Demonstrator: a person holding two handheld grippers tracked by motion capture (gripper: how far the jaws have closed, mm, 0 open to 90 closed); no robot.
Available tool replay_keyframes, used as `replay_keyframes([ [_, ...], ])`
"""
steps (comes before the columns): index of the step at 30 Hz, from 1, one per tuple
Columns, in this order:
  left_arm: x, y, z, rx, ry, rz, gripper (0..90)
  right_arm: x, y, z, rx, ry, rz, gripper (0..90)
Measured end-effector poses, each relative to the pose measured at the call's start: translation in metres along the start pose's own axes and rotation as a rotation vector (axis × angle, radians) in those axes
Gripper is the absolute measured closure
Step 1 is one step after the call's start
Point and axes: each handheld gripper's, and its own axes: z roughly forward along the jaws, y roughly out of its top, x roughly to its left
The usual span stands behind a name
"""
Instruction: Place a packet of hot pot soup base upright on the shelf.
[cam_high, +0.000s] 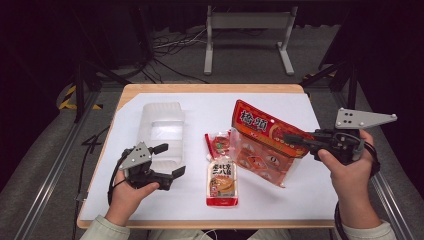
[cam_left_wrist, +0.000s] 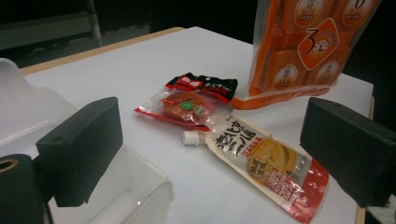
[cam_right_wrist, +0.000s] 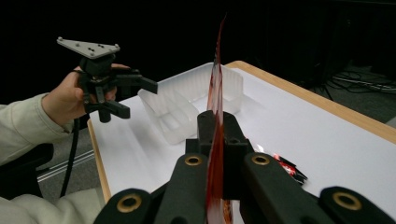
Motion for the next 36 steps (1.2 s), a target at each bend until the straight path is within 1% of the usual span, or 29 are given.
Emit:
replay_keyframes([
  [1,0.0,0.0,0.0,0.0,0.0,0.0,6.2,0.0,0.0,0.0,0.0,0.0,0.0,90.0],
  [2,0.0,0.001,0.003,-0.001,-0.005,0.005,6.2,0.001,0.002,0.002,0.0,0.004,-0.003,90.0],
  [6,-0.002,0.005,0.011,0.003,-0.024,0.002,6.1,0.003,0.007,0.012,-0.01,0.023,-0.014,90.0],
  [10,-0.005,0.01,0.019,-0.004,-0.044,0.008,5.8,0.005,0.008,0.019,-0.039,0.041,-0.014,90.0],
  [11,-0.006,0.011,0.02,-0.005,-0.046,0.012,5.8,0.006,0.008,0.021,-0.048,0.045,-0.013,90.0],
  [12,-0.006,0.013,0.022,0.002,-0.051,0.031,5.6,0.006,0.008,0.022,-0.053,0.049,-0.012,90.0],
  [13,-0.007,0.014,0.024,0.016,-0.057,0.06,5.0,0.007,0.008,0.025,-0.058,0.054,-0.012,90.0],
  [14,-0.008,0.015,0.026,0.014,-0.058,0.068,4.5,0.008,0.007,0.028,-0.06,0.057,-0.016,90.0],
  [15,-0.008,0.016,0.027,0.008,-0.068,0.061,4.7,0.01,0.007,0.03,-0.059,0.059,-0.017,90.0],
  [16,-0.009,0.017,0.029,0.014,-0.072,0.062,4.8,0.011,0.006,0.032,-0.056,0.062,-0.019,90.0],
  [18,-0.01,0.018,0.032,0.012,-0.073,0.063,4.8,0.013,0.004,0.036,-0.055,0.069,-0.02,90.0],
  [19,-0.009,0.018,0.033,0.011,-0.073,0.071,4.8,0.013,0.003,0.037,-0.057,0.075,-0.018,90.0],
  [21,-0.01,0.018,0.037,0.007,-0.079,0.067,4.2,0.013,0.002,0.04,-0.052,0.083,-0.016,90.0],
  [24,-0.011,0.02,0.043,0.013,-0.063,0.086,3.7,0.016,0.002,0.043,-0.043,0.085,-0.024,90.0],
  [26,-0.012,0.022,0.048,0.007,-0.072,0.077,3.7,0.017,0.002,0.046,-0.039,0.09,-0.027,90.0],
  [27,-0.012,0.023,0.05,0.005,-0.076,0.083,3.5,0.018,0.002,0.048,-0.035,0.09,-0.03,90.0],
  [30,-0.011,0.025,0.056,-0.01,-0.107,0.067,3.5,0.019,0.001,0.052,-0.032,0.097,-0.03,90.0],
  [33,-0.01,0.026,0.06,-0.022,-0.151,0.032,3.0,0.019,0.001,0.053,-0.034,0.102,-0.028,90.0],
  [34,-0.01,0.026,0.062,-0.026,-0.158,0.034,2.8,0.02,0.001,0.054,-0.034,0.101,-0.029,90.0],
  [35,-0.01,0.026,0.063,-0.03,-0.167,0.022,2.8,0.02,0.001,0.054,-0.034,0.101,-0.03,90.0],
  [36,-0.01,0.026,0.063,-0.03,-0.167,0.022,2.8,0.02,0.001,0.054,-0.034,0.101,-0.03,90.0],
])
